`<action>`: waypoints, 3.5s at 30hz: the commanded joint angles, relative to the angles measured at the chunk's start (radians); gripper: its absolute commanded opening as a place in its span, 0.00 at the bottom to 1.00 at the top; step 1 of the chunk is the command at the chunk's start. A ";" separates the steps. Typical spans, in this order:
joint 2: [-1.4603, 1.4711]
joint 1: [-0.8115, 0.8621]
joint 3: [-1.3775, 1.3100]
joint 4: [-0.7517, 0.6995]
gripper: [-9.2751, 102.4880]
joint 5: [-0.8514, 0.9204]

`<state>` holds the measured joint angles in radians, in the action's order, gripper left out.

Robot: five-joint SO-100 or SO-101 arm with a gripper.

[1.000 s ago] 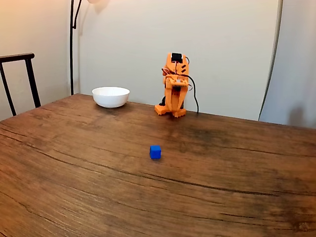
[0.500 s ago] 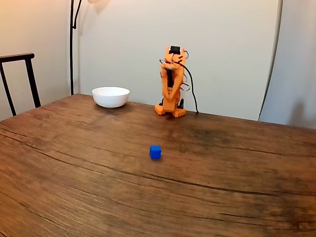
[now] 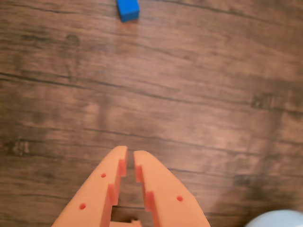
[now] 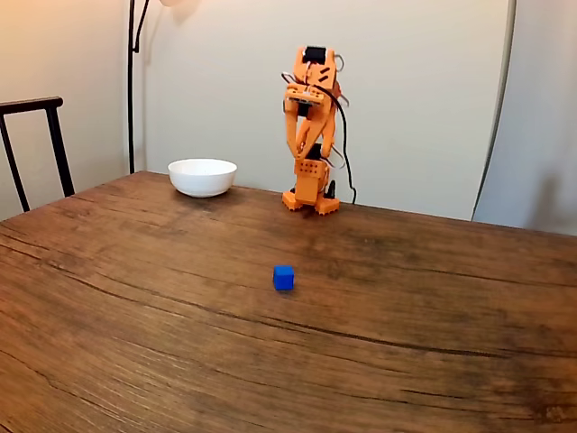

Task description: Grasp the cube and drop it in the bowl

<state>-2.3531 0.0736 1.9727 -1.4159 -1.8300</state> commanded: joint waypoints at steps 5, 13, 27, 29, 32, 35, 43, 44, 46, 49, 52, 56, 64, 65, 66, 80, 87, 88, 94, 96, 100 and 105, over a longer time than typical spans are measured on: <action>0.385 0.008 -0.350 0.002 0.09 -0.098; 0.624 0.005 -0.560 0.000 0.09 -0.173; 0.888 -0.003 -0.712 0.014 0.18 -0.273; 0.916 -0.006 -0.729 0.015 0.24 -0.273; 0.953 -0.009 -0.739 0.017 0.29 -0.273; 0.980 -0.025 -0.742 0.018 0.33 -0.273; 1.039 -0.074 -0.742 0.084 0.45 -0.259; 1.048 -0.075 -0.742 0.091 0.45 -0.258; 1.068 -0.080 -0.742 0.109 0.45 -0.258; 1.098 -0.084 -0.742 0.129 0.45 -0.256; 1.132 -0.084 -0.742 0.129 0.45 -0.245; 1.160 -0.084 -0.742 0.129 0.45 -0.195; 1.221 -0.094 -0.742 0.130 0.45 -0.089; 1.229 -0.095 -0.742 0.130 0.45 -0.077; 1.236 -0.095 -0.742 0.132 0.45 -0.066; 1.256 -0.121 -0.736 0.241 0.44 -0.055; 1.285 -0.141 -0.741 0.276 0.44 -0.057; 1.299 -0.143 -0.742 0.276 0.44 -0.055; 1.347 -0.158 -0.742 0.276 0.44 -0.051; 1.351 -0.155 -0.742 0.276 0.44 -0.051; 1.356 -0.156 -0.742 0.279 0.44 -0.051; 1.359 -0.160 -0.742 0.314 0.38 -0.052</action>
<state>-0.9956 -0.0859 1.2533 -1.1244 -1.8853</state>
